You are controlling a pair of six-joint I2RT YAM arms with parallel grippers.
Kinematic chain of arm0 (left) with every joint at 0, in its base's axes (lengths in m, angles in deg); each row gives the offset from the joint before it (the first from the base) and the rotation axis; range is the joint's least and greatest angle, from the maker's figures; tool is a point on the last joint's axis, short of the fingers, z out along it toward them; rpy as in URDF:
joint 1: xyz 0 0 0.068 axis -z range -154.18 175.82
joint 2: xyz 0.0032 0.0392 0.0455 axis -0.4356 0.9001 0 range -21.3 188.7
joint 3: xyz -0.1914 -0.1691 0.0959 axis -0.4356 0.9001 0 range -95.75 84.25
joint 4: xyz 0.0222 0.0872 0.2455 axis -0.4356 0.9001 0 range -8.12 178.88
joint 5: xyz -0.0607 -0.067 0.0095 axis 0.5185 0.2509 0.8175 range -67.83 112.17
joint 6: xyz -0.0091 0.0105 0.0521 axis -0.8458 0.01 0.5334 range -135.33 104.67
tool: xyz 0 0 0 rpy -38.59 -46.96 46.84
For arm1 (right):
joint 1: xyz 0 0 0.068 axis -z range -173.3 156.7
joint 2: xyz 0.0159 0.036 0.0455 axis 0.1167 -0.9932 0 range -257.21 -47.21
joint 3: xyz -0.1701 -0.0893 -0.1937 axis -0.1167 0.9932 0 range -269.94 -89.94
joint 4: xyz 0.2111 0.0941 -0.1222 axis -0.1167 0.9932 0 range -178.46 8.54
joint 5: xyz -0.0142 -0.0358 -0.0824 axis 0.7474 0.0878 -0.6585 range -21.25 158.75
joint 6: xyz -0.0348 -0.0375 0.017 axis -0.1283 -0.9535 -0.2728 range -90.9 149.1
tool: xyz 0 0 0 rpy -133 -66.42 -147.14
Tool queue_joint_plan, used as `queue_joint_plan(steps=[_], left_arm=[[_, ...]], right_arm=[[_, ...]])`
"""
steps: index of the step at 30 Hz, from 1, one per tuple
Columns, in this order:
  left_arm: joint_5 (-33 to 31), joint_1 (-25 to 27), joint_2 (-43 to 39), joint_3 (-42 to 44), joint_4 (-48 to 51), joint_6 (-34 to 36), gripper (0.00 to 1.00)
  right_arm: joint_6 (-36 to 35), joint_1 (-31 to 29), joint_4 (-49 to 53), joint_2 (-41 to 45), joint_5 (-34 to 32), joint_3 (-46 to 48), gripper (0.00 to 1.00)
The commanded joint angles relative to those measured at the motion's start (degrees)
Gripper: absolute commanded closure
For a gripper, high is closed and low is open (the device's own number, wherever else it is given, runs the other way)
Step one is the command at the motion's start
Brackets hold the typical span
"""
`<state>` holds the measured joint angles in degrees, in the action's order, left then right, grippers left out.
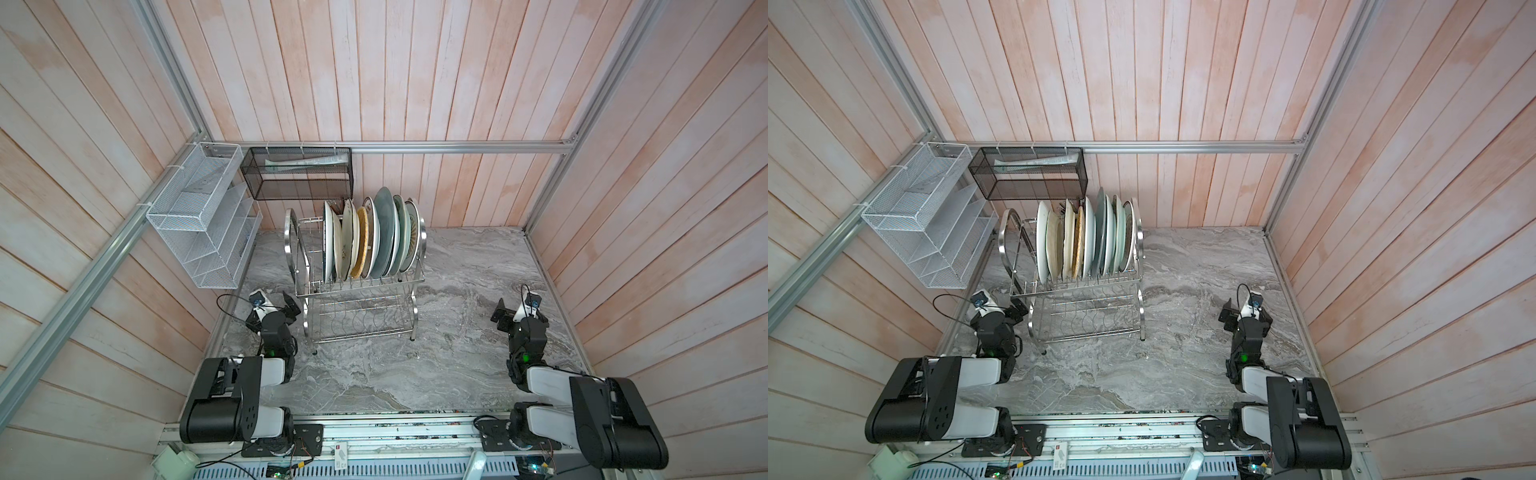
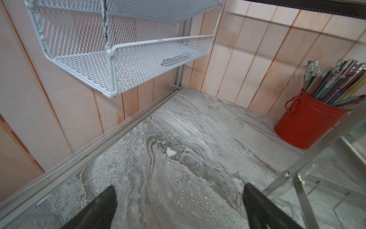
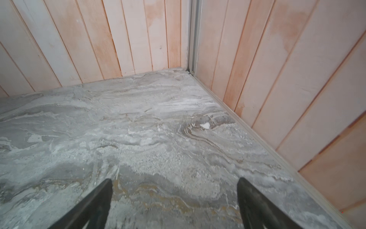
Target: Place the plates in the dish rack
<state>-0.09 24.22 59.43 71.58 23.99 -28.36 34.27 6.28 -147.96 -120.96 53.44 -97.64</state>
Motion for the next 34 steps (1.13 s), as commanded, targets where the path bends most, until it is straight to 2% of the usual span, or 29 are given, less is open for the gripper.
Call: queue_joint_plan(steps=[1,6,9,10,12,14,16,24,28,34], left_arm=[[5.7,-0.2,0.8,-0.6,-4.6,3.3,0.0],[11.2,-0.2,1.9,-1.2,-4.5,5.7,0.0],[14.2,-0.2,3.6,-1.9,-4.6,6.8,0.0],[13.9,0.0,5.5,-1.9,-6.7,7.0,0.0],[11.9,1.4,8.1,-2.0,-9.9,8.2,0.0],[12.0,1.5,6.7,-3.1,-5.6,8.2,0.0],[11.8,1.5,7.4,-2.6,-7.7,8.3,0.0],[11.9,1.6,7.0,-3.0,-6.3,8.2,0.0],[15.9,1.8,7.4,-4.1,-4.7,11.0,0.0],[16.9,1.6,7.2,-3.9,-5.0,11.2,0.0]], right_arm=[[-2.7,0.2,-11.4,-6.2,3.2,-2.0,0.02],[-3.6,0.2,-23.3,-16.3,5.0,-1.8,0.02],[-3.7,0.2,-10.0,-13.3,6.0,-5.9,0.02],[-3.4,0.6,-9.3,-13.0,6.9,-6.1,0.02],[-2.8,0.7,-11.8,-13.9,6.4,-5.4,0.02],[-3.1,0.7,-10.4,-13.4,6.7,-5.8,0.02],[-3.2,0.7,-10.2,-13.3,6.8,-5.9,0.02],[-3.1,0.7,-10.3,-13.4,6.7,-6.0,0.02],[-3.1,0.7,-10.3,-13.4,6.7,-5.9,0.02],[-3.1,0.7,-10.3,-13.4,6.7,-5.9,0.02]])
